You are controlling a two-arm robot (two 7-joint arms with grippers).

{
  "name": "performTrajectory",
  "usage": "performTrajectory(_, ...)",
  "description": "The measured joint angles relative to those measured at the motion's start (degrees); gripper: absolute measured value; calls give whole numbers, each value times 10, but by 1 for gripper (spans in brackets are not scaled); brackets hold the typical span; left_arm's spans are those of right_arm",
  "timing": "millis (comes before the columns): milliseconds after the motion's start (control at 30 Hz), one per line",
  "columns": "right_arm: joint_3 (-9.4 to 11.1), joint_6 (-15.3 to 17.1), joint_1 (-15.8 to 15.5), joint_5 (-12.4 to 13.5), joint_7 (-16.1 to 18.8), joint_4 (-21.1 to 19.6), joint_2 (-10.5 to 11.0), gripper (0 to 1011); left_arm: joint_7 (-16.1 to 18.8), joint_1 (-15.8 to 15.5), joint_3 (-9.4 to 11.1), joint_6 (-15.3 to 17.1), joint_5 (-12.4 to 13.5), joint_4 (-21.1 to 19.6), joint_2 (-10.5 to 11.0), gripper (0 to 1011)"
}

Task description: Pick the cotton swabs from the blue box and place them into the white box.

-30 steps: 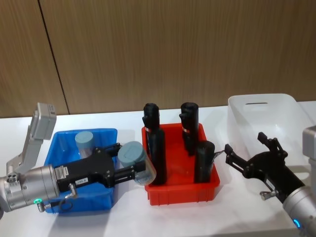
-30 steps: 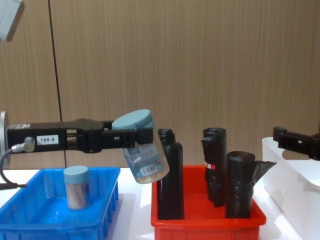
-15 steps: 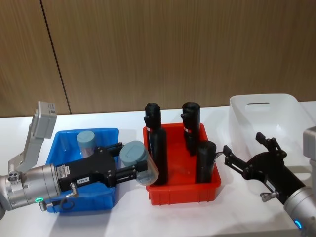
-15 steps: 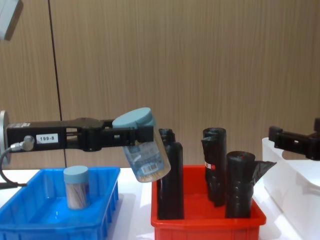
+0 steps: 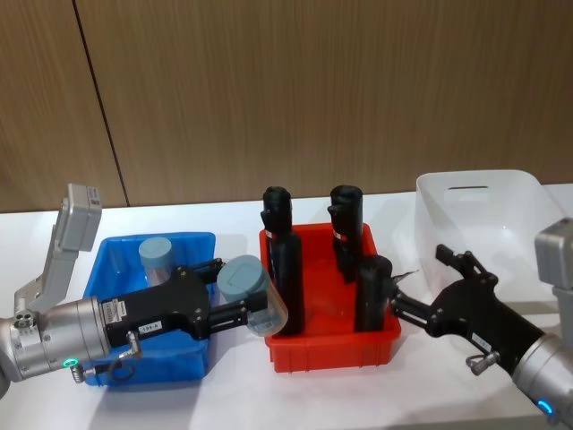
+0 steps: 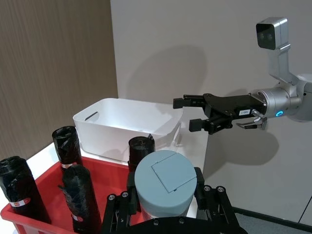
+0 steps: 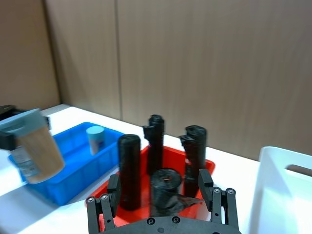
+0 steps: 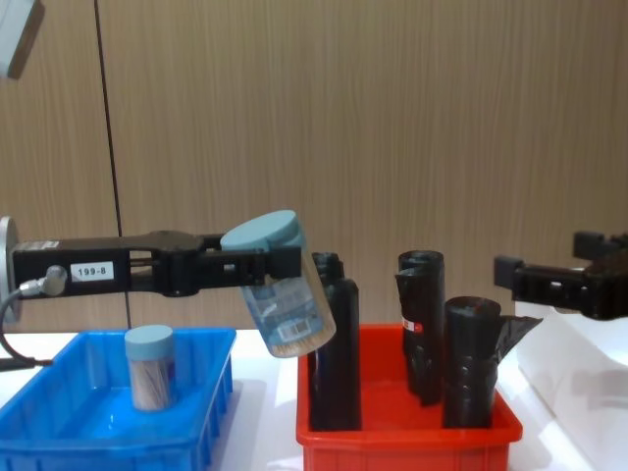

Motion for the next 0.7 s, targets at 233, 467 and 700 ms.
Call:
performTrajectory(233, -1, 19, 12, -4, 60, -1, 9, 1002, -1, 0, 0, 0, 0, 1, 0, 664)
performTrajectory(467, -8, 37, 31, -22, 120, 2, 11, 1002, -1, -1, 0, 0, -1, 1, 0, 664)
performTrajectory(700, -22, 53, 59, -49, 174, 16, 1, 1002, -1, -1, 0, 0, -1, 1, 0, 664)
